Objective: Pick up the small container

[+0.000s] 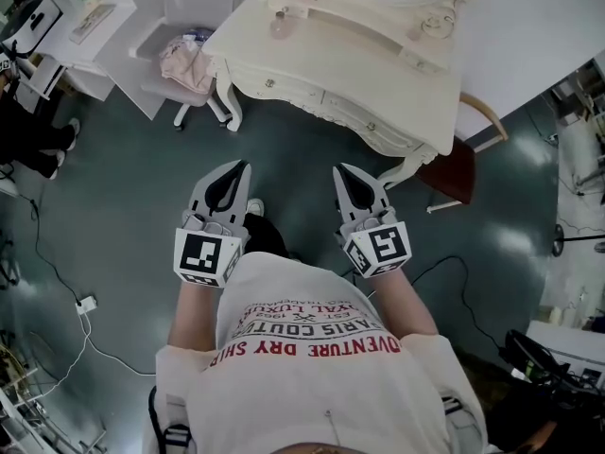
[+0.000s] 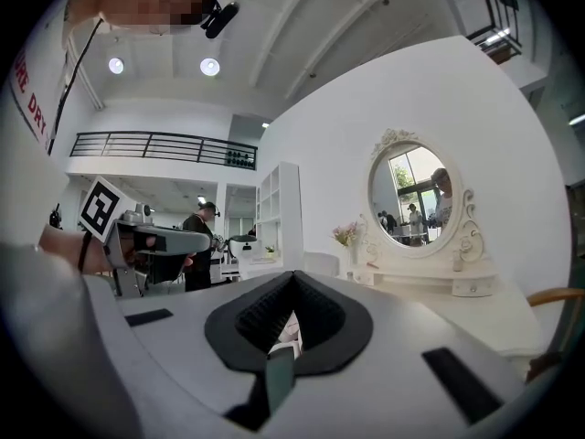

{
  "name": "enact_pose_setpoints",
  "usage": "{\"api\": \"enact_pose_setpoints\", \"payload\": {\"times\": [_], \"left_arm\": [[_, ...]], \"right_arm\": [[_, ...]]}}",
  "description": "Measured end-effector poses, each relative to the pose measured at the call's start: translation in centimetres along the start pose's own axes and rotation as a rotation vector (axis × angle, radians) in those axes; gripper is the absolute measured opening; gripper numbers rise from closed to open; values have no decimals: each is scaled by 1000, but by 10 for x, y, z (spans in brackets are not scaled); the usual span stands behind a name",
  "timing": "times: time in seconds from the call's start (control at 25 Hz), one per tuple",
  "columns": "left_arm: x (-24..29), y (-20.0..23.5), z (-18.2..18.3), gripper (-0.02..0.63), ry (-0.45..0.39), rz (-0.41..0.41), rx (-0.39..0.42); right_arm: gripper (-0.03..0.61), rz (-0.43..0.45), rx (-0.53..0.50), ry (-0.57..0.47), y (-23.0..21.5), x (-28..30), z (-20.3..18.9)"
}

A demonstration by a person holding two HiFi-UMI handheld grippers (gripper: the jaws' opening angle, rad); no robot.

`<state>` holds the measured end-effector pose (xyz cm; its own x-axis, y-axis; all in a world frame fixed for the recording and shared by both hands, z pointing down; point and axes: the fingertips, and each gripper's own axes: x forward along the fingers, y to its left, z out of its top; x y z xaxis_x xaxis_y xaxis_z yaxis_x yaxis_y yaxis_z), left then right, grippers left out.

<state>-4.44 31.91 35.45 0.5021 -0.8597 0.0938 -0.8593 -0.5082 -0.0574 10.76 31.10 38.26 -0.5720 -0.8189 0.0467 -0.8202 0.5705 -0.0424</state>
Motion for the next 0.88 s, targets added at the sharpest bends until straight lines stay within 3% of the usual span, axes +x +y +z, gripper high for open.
{"api": "enact_pose_setpoints", "payload": {"times": [0.36,0.88], "left_arm": [[61,75,-2,8,-3,-23,-7],[197,249,-3,8,9,-139,-39]], "right_arm": [[-2,-24,-8,32,-23,91,1],[-2,-132,-19,52,-66,293,17]]}}
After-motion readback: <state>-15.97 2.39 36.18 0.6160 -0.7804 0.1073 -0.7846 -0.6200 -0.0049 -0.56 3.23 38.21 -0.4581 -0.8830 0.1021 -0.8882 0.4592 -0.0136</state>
